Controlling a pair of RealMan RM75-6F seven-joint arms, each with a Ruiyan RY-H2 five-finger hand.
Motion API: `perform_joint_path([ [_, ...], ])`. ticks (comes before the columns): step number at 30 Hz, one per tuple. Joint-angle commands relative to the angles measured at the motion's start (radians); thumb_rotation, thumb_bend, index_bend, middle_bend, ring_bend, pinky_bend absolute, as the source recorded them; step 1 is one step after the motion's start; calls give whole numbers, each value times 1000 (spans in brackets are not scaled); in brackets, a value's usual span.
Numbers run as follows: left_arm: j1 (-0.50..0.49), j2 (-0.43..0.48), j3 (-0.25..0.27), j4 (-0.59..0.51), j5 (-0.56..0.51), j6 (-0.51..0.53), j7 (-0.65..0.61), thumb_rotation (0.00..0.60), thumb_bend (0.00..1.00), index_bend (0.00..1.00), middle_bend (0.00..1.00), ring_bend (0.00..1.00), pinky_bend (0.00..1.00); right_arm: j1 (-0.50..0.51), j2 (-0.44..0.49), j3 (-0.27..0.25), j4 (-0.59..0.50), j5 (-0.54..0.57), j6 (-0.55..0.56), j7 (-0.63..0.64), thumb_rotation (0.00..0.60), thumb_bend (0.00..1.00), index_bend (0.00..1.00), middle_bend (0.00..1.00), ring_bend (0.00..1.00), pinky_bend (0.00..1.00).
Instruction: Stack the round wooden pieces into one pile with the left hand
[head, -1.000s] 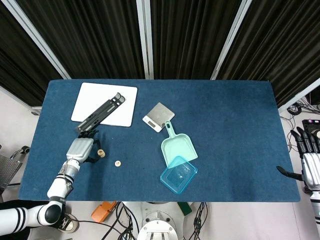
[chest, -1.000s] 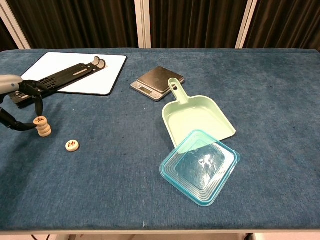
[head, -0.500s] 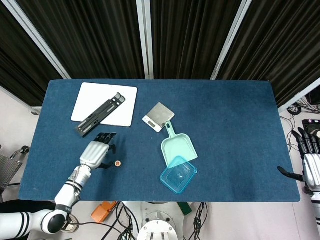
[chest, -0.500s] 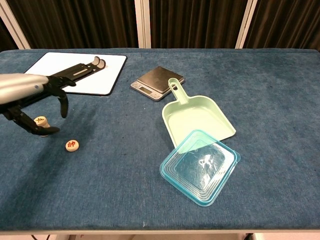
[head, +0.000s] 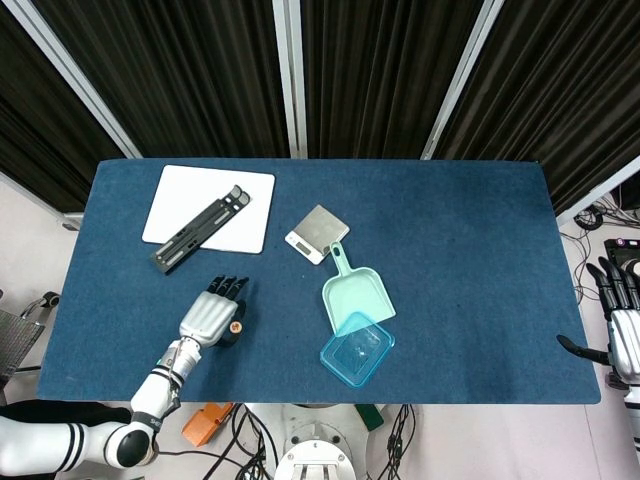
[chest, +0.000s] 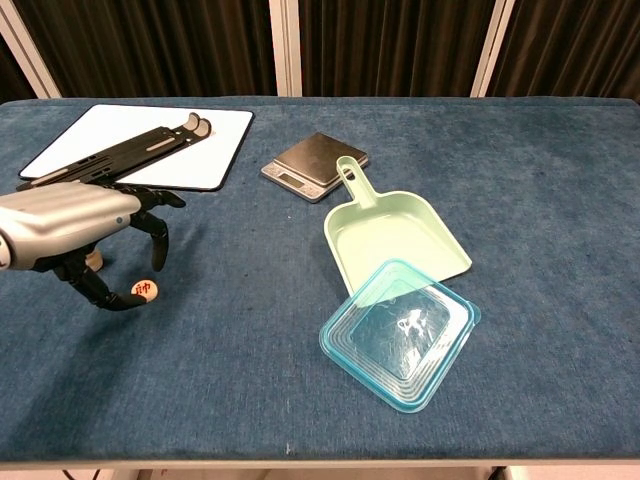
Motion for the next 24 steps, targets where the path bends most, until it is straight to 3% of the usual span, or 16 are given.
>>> perform_joint_path([
  [1,3,-7,2,10,-4,2,4,600,259,437,0,0,5,1,0,0,0,-1,-1,0,600,31,0,12,0,6],
  [24,7,-16,3,37,-27,-13,5,600,305,463,0,0,5,-1,-1,1,-7,0,-1,-9,600,31,0,12,0,5],
])
